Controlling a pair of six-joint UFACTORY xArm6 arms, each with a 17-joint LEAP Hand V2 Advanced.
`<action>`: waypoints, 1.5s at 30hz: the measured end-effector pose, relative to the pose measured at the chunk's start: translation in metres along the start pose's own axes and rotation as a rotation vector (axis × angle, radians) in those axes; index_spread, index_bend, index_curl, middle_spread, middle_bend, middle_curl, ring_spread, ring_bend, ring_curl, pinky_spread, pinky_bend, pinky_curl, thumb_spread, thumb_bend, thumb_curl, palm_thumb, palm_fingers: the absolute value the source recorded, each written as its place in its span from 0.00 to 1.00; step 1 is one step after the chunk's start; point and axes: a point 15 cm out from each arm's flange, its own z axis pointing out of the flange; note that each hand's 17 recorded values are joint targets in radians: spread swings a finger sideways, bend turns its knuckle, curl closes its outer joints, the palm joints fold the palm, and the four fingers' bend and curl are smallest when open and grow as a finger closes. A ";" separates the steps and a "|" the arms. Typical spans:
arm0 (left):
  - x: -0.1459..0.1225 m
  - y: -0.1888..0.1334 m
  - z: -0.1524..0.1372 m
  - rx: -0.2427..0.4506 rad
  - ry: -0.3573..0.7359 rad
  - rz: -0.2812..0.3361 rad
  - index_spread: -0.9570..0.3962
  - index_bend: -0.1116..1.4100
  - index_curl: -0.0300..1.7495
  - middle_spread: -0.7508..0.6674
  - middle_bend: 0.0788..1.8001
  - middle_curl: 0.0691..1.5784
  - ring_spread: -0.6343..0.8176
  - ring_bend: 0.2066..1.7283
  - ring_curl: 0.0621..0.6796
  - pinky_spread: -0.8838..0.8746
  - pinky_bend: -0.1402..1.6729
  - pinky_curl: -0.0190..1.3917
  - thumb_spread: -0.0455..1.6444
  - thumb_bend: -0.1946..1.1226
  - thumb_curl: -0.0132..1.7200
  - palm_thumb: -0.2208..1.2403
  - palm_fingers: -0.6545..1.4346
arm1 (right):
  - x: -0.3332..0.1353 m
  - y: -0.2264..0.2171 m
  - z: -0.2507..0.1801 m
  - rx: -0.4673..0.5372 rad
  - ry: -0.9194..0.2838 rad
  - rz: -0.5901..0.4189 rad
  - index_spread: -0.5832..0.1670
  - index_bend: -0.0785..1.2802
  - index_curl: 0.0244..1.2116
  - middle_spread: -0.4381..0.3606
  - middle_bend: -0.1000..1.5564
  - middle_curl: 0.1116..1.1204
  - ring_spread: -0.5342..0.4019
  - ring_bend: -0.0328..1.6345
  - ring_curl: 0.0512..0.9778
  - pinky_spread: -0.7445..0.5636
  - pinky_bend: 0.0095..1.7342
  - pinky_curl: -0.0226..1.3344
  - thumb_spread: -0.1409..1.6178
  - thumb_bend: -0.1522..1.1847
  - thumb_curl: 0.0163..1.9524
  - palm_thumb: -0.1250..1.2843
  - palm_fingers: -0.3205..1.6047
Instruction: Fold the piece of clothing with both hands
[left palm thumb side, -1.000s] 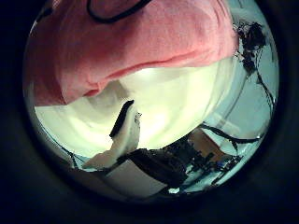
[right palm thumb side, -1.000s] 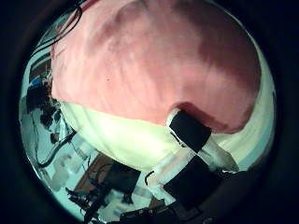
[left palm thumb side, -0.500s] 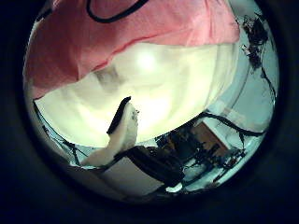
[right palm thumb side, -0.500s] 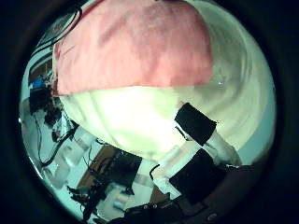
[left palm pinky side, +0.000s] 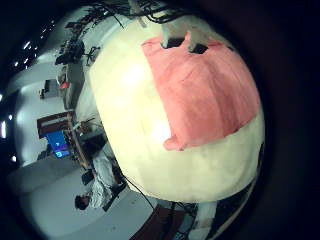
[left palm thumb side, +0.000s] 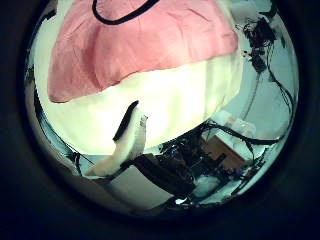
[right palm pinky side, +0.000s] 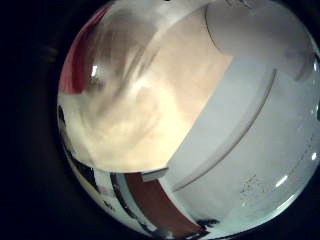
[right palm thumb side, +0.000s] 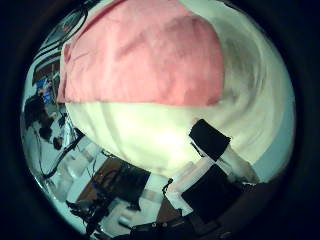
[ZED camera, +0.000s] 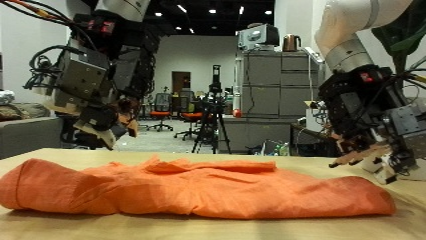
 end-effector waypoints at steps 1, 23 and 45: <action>-0.001 0.000 -0.001 0.002 0.000 -0.002 0.74 0.18 0.19 0.63 0.06 0.17 0.67 0.20 0.27 0.70 0.27 0.24 0.76 0.14 0.16 0.47 0.35 | -0.004 -0.003 0.004 -0.009 0.001 -0.009 0.28 0.16 0.19 0.44 0.17 0.22 0.70 0.23 0.24 0.81 0.21 0.26 0.70 0.09 0.18 0.59 0.22; -0.010 0.007 -0.003 0.006 0.007 -0.018 0.74 0.18 0.19 0.63 0.06 0.17 0.67 0.20 0.26 0.69 0.27 0.24 0.76 0.14 0.16 0.47 0.35 | -0.007 -0.059 0.011 0.037 0.035 -0.025 0.24 0.24 0.27 0.30 0.32 0.32 0.29 0.43 0.31 0.27 0.31 0.25 0.61 0.10 0.20 0.72 0.77; -0.033 0.017 -0.014 0.042 0.018 -0.062 0.74 0.18 0.19 0.62 0.06 0.17 0.66 0.20 0.26 0.68 0.27 0.24 0.76 0.14 0.17 0.47 0.35 | 0.052 0.030 -0.096 0.248 0.088 0.092 0.30 0.68 0.65 0.35 0.71 0.62 0.29 0.74 0.58 0.23 0.63 0.46 0.72 0.10 0.20 0.78 0.77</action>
